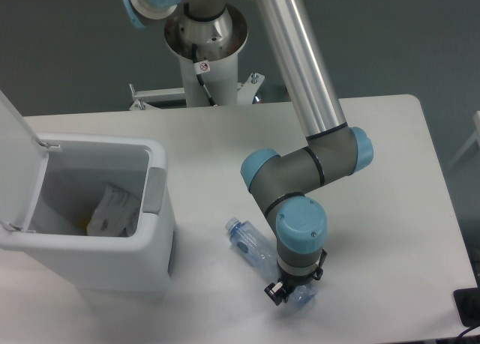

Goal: Place the trash in the trash can

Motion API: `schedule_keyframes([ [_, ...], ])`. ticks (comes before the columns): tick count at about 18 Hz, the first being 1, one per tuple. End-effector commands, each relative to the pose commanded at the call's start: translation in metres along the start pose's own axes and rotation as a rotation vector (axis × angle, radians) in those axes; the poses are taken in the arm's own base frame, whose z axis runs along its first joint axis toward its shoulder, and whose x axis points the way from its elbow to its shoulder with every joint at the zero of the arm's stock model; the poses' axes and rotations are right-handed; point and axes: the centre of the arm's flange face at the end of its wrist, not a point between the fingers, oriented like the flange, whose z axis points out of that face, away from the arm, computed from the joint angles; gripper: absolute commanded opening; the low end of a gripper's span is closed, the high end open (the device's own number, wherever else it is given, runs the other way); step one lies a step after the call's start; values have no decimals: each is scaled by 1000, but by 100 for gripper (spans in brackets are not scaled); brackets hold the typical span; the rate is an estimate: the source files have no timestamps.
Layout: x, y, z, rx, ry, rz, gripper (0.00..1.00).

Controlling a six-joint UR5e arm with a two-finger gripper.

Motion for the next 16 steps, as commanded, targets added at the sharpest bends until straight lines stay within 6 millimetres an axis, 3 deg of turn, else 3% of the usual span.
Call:
schedule_keyframes([
  [5,1,-7,-32,49,24,21,66],
  [11,0,-14,-58,80,75,15,40],
  [14,0,-15,-70,97,78,32,40],
  [16,-3,-16,-90,124,86,31,40],
])
